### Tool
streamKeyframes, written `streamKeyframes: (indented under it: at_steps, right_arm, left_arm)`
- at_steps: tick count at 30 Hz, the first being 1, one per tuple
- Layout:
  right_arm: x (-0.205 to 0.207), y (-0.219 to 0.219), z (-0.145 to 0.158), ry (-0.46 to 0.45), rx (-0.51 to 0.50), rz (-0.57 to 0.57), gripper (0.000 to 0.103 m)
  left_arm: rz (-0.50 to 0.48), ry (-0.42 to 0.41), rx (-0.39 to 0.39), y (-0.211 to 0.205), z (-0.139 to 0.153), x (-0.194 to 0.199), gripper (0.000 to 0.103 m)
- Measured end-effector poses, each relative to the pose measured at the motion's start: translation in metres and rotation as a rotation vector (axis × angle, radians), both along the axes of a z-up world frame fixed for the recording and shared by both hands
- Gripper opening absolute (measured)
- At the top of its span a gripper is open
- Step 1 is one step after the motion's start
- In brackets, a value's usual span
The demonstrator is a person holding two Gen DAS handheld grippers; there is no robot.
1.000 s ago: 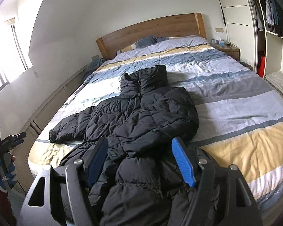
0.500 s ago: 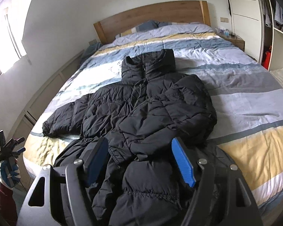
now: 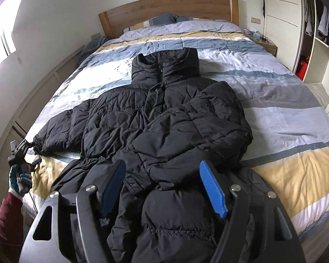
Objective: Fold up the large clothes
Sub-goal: 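Grasp the other coat sleeve cuff with the left tool and lift it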
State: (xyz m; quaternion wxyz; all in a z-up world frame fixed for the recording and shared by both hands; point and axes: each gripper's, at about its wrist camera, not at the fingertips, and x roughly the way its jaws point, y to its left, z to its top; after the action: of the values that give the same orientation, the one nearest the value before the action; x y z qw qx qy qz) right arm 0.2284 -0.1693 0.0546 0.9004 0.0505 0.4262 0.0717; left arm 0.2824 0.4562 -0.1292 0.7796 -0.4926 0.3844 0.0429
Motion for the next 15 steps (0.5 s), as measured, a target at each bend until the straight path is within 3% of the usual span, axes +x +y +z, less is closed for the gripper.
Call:
streamKeyframes:
  at_steps: [1,3,6,9,15]
  right_arm:
    - [-0.001,0.000,0.001,0.000,-0.004,-0.004,0.069]
    - [-0.002,-0.003,0.001,0.002,-0.006,-0.014,0.069]
    - [-0.005,-0.003,0.000,0.007,-0.003,-0.022,0.069]
    - [-0.010,-0.002,0.001,0.002,-0.004,-0.012,0.069]
    - [-0.019,-0.004,0.007,-0.022,0.014,-0.005,0.069]
  left_arm:
    - [-0.005,-0.001,0.001,0.002,0.000,0.003,0.080]
    - [-0.021,-0.005,-0.020,0.003,0.000,0.010,0.051]
    - [-0.025,-0.017,-0.058,0.004,-0.003,0.009,0.033]
    - [-0.027,-0.038,-0.055,0.003,0.000,0.002,0.020]
    - [-0.060,-0.057,0.012,-0.005,0.025,-0.005,0.009]
